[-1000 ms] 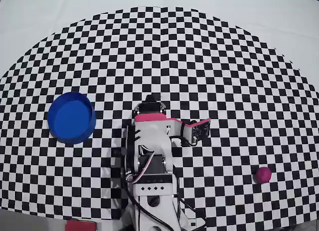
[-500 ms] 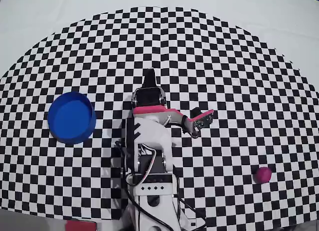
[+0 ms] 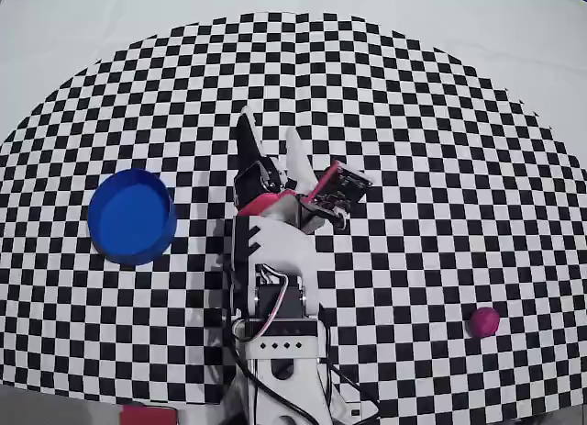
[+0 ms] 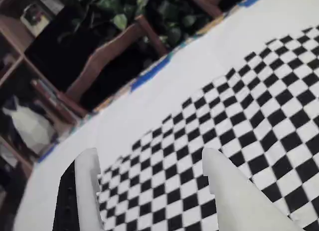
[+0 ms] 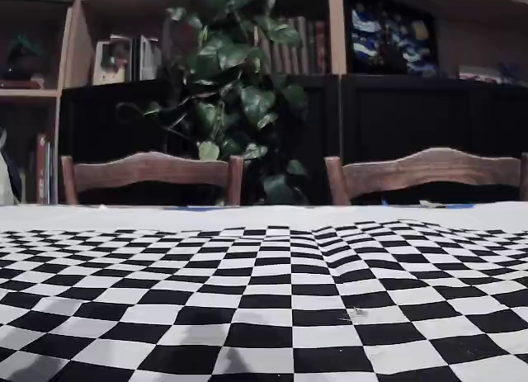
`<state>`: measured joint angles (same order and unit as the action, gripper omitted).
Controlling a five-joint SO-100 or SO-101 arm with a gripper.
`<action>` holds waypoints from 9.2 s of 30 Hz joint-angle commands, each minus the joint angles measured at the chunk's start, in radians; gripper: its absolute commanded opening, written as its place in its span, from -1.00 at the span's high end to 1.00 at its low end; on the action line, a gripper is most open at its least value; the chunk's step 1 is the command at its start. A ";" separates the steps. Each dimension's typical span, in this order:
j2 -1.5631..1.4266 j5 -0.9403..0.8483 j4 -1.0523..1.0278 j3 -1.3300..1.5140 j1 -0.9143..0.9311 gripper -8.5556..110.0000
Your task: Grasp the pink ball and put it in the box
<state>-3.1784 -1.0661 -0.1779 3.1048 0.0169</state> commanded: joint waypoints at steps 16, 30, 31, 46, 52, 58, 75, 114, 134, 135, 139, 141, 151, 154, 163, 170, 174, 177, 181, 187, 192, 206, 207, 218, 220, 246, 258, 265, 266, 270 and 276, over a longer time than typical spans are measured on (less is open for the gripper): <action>-0.003 -0.511 0.029 0.008 0.025 0.44; 0.011 -0.535 0.037 0.008 0.048 0.44; 0.012 -0.535 0.041 0.008 0.054 0.44; 0.035 -0.535 0.080 0.008 0.215 0.42; 0.051 -0.535 0.080 0.008 0.328 0.42; 0.054 -0.535 0.080 0.008 0.423 0.42; 0.054 -0.528 0.083 0.008 0.672 0.39; 0.074 -0.535 0.094 0.008 1.187 0.40; 0.074 -0.531 0.084 0.008 1.339 0.40; 0.074 -0.532 0.081 0.008 1.342 0.40; 0.072 -0.534 0.066 0.008 1.358 0.40; 0.071 -0.535 0.058 0.008 1.368 0.40; 0.095 -0.525 0.054 0.008 1.384 0.40; 0.126 -0.525 0.054 0.008 1.385 0.40; 0.207 -0.523 0.054 0.008 1.387 0.41; 0.265 -0.520 0.061 0.008 1.388 0.41; 0.295 -0.520 0.066 0.008 1.388 0.41; 0.327 -0.520 0.087 0.008 1.388 0.41; 0.367 -0.520 0.101 0.008 1.388 0.41; 0.428 -0.520 0.130 0.008 1.388 0.40; 0.497 -0.520 0.192 0.008 1.388 0.40; 0.644 -0.520 0.267 -0.003 1.388 0.40; 0.647 -0.520 0.267 -0.003 1.388 0.40; 0.738 -0.518 0.267 -0.043 1.390 0.40; 0.764 -0.517 0.267 -0.058 1.390 0.40; 0.991 -0.517 0.313 -0.196 1.393 0.40; 1.111 -0.517 0.360 -0.252 1.397 0.40; 1.181 -0.517 0.370 -0.304 1.399 0.40; 1.190 -0.517 0.370 -0.311 1.399 0.40; 1.226 -0.517 0.371 -0.344 1.399 0.40; 1.270 -0.517 0.374 -0.377 1.401 0.40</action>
<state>-1.9144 -1.5907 0.1795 2.7704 1.4067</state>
